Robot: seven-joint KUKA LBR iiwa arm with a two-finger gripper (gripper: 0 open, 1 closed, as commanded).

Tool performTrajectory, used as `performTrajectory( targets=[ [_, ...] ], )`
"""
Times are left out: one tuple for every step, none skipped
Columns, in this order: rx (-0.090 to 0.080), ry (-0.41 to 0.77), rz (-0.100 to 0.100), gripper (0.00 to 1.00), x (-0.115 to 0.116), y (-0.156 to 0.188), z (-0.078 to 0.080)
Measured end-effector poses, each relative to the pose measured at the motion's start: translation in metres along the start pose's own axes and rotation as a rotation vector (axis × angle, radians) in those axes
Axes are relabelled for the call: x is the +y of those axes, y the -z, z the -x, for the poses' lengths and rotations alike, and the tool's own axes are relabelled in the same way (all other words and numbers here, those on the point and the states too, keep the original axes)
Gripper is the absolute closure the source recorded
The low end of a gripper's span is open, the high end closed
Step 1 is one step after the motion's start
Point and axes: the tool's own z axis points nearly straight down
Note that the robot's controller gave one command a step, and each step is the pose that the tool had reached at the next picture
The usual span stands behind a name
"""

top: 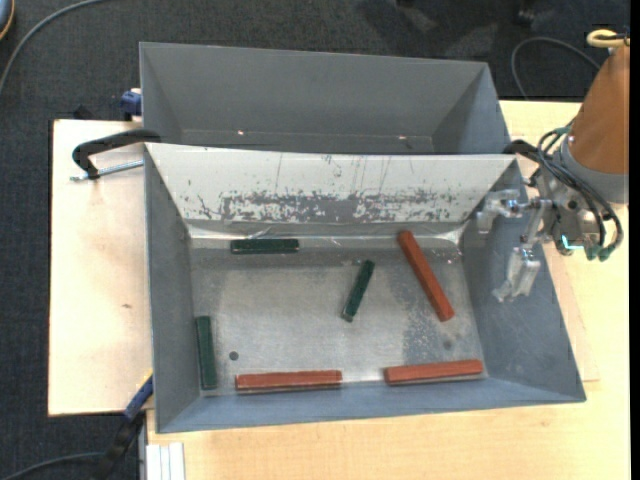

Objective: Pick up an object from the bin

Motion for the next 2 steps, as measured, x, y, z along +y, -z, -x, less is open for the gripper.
performTrajectory(
  targets=[
    [0.0,0.207,0.001,0.0,0.017,-0.132,0.005],
    [-0.008,0.046,0.001,0.0,0.038,-0.172,0.01]
  ],
)
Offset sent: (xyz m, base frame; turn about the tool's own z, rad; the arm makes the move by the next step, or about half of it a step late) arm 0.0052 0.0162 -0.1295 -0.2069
